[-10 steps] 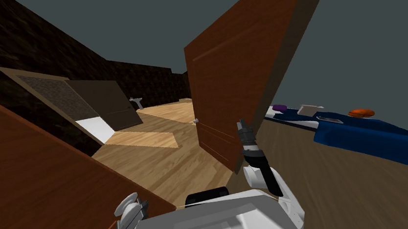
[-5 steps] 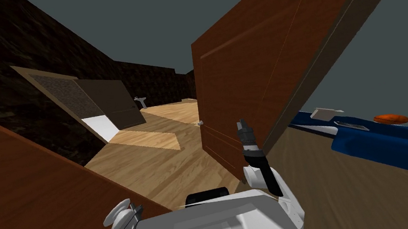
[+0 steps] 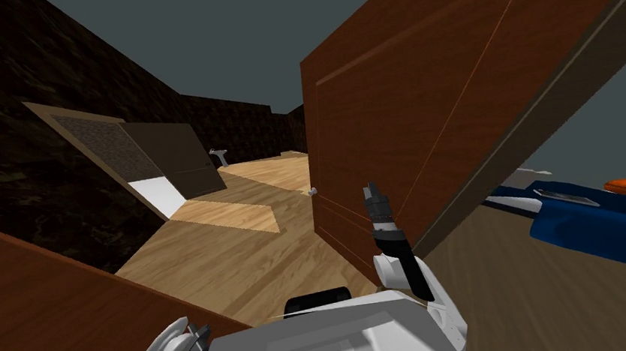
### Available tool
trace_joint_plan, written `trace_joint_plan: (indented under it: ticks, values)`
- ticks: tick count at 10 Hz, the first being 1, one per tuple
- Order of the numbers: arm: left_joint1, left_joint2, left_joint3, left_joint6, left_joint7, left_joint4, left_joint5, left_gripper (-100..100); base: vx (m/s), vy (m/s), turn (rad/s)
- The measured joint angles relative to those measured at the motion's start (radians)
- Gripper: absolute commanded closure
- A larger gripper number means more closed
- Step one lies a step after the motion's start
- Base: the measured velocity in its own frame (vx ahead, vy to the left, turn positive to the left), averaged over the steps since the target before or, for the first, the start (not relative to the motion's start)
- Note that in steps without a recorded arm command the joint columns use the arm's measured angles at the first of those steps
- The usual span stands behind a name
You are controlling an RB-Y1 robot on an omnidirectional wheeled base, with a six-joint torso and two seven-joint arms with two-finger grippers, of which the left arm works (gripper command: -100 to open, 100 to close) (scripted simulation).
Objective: Push the door open
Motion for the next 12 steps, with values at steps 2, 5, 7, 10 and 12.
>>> trace_joint_plan:
  ticks: [2, 5, 7, 10, 12]
  values:
    - [0.0, -0.001, 0.017, -0.012, -0.004, 0.001, 0.017, 100, 0.18, 0.12, 0.042]
    - [0.004, -0.007, 0.045, -0.031, 0.0, 0.011, 0.046, 100, 0.15, 0.125, 0.036]
    - [0.008, -0.01, 0.054, -0.041, 0.002, 0.011, 0.054, 100, 0.075, 0.07, 0.017]
    - [0.014, -0.006, 0.068, -0.043, 0.005, 0.021, 0.085, 100, 0.151, 0.156, 0.039]
    - [0.008, -0.006, 0.083, -0.067, 0.014, 0.041, 0.101, 100, 0.113, 0.126, 0.023]
